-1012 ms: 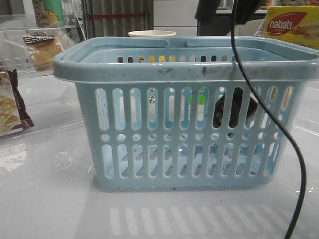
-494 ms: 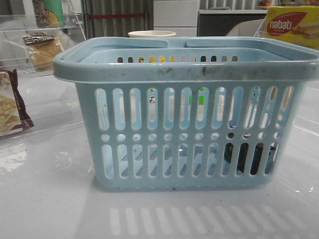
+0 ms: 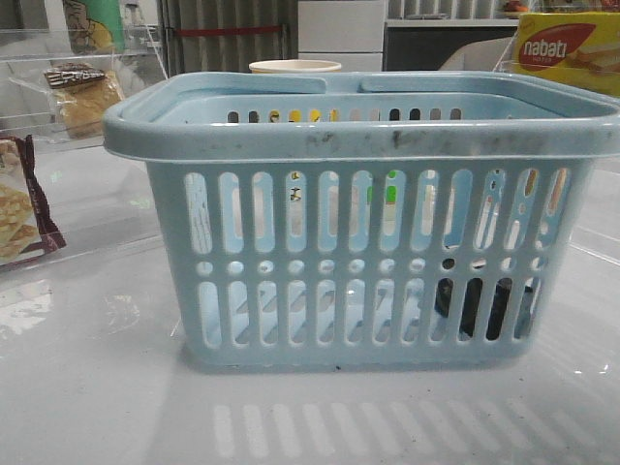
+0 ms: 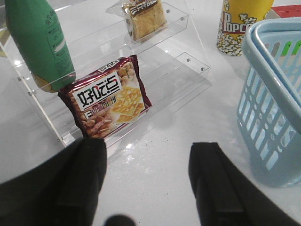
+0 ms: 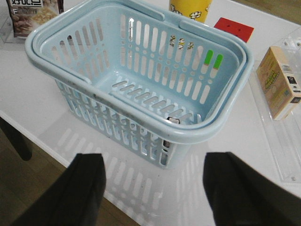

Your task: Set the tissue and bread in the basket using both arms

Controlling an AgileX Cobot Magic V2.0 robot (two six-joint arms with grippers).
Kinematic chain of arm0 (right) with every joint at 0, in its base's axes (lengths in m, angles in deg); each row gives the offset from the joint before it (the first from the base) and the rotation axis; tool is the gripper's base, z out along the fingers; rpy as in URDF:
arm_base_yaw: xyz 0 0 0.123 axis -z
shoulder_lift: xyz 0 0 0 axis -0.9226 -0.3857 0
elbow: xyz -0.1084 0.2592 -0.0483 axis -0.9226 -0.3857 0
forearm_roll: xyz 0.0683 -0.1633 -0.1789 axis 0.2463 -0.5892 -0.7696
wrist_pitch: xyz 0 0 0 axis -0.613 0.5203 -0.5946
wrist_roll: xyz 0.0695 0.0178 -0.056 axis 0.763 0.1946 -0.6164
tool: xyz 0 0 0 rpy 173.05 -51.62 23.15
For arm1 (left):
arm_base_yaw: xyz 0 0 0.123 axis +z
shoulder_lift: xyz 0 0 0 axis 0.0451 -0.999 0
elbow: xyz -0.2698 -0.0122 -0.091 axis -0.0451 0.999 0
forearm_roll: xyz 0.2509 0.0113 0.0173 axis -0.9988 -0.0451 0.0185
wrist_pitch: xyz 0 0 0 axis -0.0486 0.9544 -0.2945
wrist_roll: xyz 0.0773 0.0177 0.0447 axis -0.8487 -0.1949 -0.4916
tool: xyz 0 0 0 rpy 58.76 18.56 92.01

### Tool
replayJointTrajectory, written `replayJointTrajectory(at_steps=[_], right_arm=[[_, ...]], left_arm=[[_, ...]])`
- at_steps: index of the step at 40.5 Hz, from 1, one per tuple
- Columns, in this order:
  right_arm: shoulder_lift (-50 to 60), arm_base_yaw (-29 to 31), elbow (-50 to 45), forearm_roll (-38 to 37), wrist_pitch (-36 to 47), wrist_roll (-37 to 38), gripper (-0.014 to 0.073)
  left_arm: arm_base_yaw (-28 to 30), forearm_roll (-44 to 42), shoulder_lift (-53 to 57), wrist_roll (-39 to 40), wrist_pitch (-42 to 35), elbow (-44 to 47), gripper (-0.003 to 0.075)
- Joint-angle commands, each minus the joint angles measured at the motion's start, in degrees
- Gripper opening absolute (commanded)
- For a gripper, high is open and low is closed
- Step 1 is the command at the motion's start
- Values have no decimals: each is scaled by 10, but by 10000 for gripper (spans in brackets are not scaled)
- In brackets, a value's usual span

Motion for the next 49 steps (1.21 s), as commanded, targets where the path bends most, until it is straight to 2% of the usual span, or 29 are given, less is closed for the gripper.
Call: replayJointTrajectory(at_steps=[1,17,20,22,27,41,49], right_arm=[[33,0,-11,1,50,-5,549],[55,0,-37,1,31,-5,549],[55,0,-37,1,31,-5,549],[55,0,-37,1,31,-5,549],[55,0,-37,1,31,-5,549],[55,0,-37,1,30,-5,549],[55,0,-37,1,29,-5,549]], left_arm=[[-3,5,-6,4,-61,-15,452],[-3,10,-20,4,-93,-15,462],[-3,10,-41,3,-94,-19,494],[-3,10,-61,3,-94,-25,545],[-3,17,-125,3,-102,-50,623],[-3,44,-358,3,-216,-150,622],[-3,55,-497,3,-228,-253,622]])
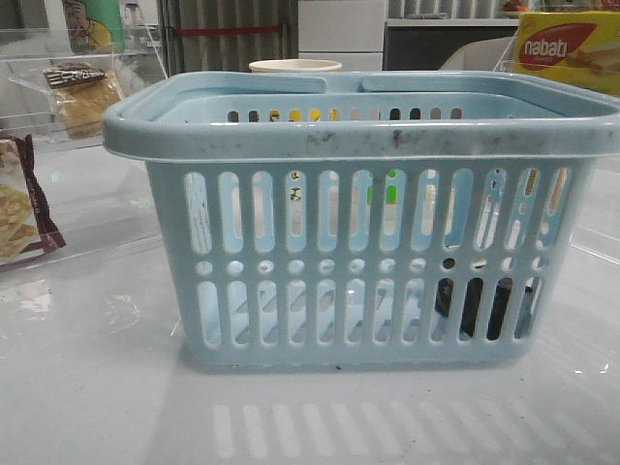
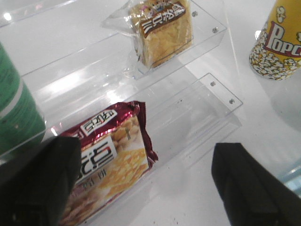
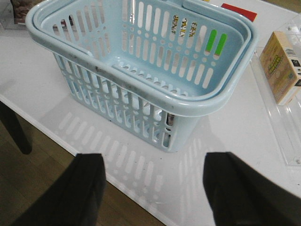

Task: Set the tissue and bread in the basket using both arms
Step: 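Reach the left gripper to the wrapped bread on the upper shelf and grasp it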

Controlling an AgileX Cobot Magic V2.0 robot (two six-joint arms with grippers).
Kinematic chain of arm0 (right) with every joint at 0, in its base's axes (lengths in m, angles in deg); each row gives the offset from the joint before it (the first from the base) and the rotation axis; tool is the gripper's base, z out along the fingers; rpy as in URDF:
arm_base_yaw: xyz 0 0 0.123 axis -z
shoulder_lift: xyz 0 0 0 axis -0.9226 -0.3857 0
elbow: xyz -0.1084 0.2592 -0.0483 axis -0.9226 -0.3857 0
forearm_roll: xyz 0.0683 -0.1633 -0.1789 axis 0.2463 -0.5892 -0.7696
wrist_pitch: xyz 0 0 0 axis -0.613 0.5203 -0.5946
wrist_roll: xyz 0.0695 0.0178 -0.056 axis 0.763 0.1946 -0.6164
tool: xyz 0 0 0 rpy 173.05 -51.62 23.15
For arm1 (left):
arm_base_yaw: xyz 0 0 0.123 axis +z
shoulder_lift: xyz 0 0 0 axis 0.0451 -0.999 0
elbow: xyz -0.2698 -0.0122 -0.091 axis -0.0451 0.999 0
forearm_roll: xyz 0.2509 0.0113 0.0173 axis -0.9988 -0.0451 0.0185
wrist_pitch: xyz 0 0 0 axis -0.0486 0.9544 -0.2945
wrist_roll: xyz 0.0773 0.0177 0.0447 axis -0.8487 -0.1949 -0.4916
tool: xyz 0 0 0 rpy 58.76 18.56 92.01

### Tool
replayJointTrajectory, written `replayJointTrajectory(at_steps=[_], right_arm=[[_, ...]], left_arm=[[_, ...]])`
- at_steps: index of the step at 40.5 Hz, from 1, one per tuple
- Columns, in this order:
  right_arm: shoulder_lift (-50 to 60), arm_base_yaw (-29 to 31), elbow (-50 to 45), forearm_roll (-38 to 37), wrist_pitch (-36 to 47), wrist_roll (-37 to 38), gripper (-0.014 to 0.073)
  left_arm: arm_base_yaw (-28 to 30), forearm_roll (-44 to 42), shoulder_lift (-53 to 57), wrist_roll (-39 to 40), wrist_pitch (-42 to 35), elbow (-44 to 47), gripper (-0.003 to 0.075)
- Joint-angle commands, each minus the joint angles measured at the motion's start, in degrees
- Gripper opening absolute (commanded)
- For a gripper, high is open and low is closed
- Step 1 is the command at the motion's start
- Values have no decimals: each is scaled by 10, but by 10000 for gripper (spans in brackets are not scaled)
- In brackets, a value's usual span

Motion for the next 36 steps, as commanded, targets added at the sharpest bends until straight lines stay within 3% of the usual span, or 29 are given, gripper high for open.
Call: replayJointTrajectory(at_steps=[1,20,36], right_arm=[[-5,0,13,1,41,-5,549],[-5,0,13,1,39,-5,549],[-5,0,13,1,39,-5,549]], left_arm=[[-3,11,-48,3,-50,-66,622],[-11,14,-261,3,-82,-261,622],[-16,13,-315,3,-200,-273,622]])
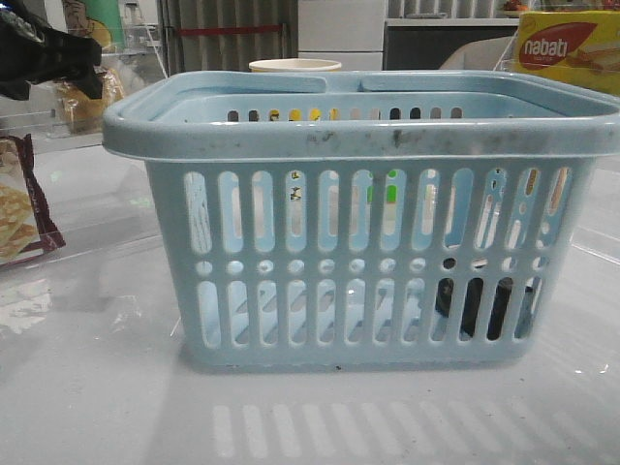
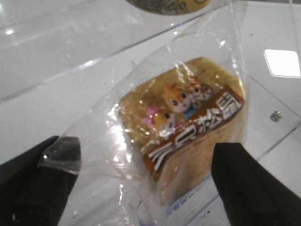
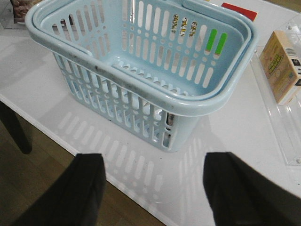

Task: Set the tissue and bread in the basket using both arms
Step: 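Reach the left gripper to the wrapped bread on the upper shelf and grasp it, then lift the bread and carry it over the basket with the left gripper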

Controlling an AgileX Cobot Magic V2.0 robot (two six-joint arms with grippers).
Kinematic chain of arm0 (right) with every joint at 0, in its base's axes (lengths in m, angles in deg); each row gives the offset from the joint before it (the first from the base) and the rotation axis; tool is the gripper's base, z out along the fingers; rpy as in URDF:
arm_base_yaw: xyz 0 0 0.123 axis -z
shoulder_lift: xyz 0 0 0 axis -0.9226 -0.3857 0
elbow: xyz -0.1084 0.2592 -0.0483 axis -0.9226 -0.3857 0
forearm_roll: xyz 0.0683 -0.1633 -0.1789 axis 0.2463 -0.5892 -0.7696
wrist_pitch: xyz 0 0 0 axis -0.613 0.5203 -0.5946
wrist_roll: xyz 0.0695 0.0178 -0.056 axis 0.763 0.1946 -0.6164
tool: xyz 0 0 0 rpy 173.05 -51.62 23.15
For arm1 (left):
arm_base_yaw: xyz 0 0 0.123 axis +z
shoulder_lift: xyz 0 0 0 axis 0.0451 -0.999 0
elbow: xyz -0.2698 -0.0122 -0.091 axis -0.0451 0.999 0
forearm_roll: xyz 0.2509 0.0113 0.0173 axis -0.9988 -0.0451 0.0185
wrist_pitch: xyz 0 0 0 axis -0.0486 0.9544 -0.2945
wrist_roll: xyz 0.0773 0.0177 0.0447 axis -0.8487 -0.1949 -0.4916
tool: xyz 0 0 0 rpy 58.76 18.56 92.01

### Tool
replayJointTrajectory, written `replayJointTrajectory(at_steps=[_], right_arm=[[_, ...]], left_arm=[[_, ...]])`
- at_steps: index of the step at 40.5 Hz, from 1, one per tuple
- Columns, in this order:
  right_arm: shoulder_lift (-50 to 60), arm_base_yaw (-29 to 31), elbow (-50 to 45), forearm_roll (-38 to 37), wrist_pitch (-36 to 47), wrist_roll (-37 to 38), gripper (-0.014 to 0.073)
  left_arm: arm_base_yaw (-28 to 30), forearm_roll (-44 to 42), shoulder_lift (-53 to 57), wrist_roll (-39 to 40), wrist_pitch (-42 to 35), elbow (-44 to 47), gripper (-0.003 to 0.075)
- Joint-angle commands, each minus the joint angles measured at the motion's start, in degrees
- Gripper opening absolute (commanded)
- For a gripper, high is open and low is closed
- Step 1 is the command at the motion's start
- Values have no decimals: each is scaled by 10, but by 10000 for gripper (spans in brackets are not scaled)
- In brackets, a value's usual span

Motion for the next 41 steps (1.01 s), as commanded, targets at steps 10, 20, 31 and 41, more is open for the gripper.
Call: replayJointTrajectory(at_steps=[10,20,31,41], right_arm=[[-5,0,13,1,38,-5,549],[-5,0,13,1,38,-5,549],[-5,0,13,1,38,-5,549],[-5,0,13,1,38,-5,549]], left_arm=[[-2,5,24,3,-72,-21,520],[-2,5,24,3,-72,-21,308],[-5,5,54,3,-25,-21,154],[-13,5,139,1,44,-21,90]])
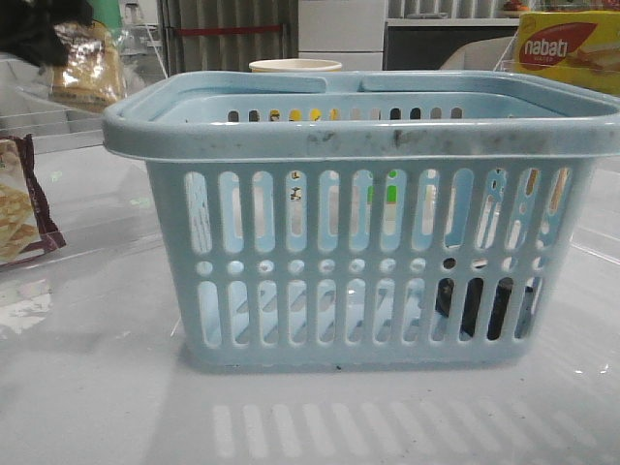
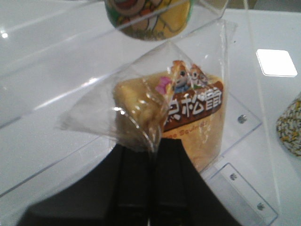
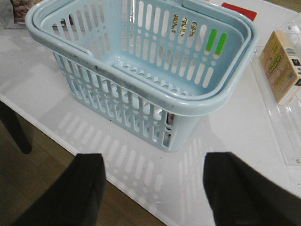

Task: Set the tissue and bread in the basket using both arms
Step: 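Lift the bread and carry it over the basket with the left gripper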

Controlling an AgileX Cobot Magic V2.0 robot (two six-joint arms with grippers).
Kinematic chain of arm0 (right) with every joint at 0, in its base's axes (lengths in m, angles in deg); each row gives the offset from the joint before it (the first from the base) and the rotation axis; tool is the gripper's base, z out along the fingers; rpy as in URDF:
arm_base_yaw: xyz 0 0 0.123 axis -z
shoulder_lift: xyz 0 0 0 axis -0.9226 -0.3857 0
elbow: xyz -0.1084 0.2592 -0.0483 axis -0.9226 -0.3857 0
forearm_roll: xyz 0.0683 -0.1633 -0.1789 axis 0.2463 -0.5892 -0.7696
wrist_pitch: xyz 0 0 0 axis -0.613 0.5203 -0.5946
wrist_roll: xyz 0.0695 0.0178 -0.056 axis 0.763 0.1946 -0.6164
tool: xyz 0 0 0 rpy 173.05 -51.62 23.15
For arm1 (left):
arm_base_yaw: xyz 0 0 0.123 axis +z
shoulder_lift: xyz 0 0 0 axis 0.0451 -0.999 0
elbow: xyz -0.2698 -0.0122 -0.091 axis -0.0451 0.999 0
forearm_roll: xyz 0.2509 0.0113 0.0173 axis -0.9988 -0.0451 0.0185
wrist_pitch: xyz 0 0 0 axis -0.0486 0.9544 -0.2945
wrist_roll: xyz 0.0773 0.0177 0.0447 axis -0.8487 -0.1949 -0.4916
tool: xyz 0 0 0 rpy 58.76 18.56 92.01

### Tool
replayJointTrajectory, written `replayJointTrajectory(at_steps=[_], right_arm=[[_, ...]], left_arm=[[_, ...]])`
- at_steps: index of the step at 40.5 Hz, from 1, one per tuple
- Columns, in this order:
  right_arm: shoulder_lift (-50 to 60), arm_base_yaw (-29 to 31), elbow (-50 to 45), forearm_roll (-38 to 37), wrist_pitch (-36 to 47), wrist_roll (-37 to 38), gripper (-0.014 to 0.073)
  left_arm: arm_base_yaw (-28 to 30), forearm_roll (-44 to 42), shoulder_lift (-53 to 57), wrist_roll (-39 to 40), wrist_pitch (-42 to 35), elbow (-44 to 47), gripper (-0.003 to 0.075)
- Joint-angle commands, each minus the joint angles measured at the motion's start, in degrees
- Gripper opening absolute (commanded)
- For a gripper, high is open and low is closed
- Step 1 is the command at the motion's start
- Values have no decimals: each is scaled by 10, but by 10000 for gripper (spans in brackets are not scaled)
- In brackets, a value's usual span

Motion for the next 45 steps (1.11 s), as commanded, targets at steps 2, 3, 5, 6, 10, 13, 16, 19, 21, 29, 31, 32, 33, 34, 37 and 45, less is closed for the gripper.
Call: replayJointTrajectory(at_steps=[2,3,5,6,10,13,16,19,21,29,31,32,33,34,37,45], right_arm=[[-5,0,13,1,39,-5,549],[-5,0,13,1,39,-5,549],[-5,0,13,1,39,-5,549],[-5,0,13,1,39,-5,549],[-5,0,13,1,39,-5,549],[-5,0,13,1,39,-5,549],[-5,0,13,1,39,-5,549],[-5,0,13,1,39,-5,549],[-5,0,13,1,39,-5,549],[-5,0,13,1,39,-5,549],[-5,0,13,1,39,-5,549],[-5,0,13,1,39,-5,549],[-5,0,13,1,39,-5,549],[-5,0,13,1,39,-5,549],[-5,0,13,1,39,-5,549],[-5,0,13,1,39,-5,549]], left_arm=[[-13,4,86,-1,-13,-21,90],[-15,4,98,-3,-9,-21,90],[-20,3,116,-3,2,-21,90],[-24,3,129,-3,12,-21,90],[-45,-7,172,-5,60,-21,90],[-66,-10,198,-21,99,-21,90],[-97,-10,220,-40,139,-21,90],[-129,-10,234,-47,170,-21,90],[-155,-10,238,-47,187,-21,90],[-257,-10,226,-47,198,-21,90],[-277,-10,217,-47,198,-21,90],[-287,-10,211,-47,198,-21,90],[-294,-10,206,-47,196,-21,90],[-299,-10,199,-47,195,-21,90],[-316,-10,178,-47,194,-21,90],[-333,-6,118,-47,190,-21,90]])
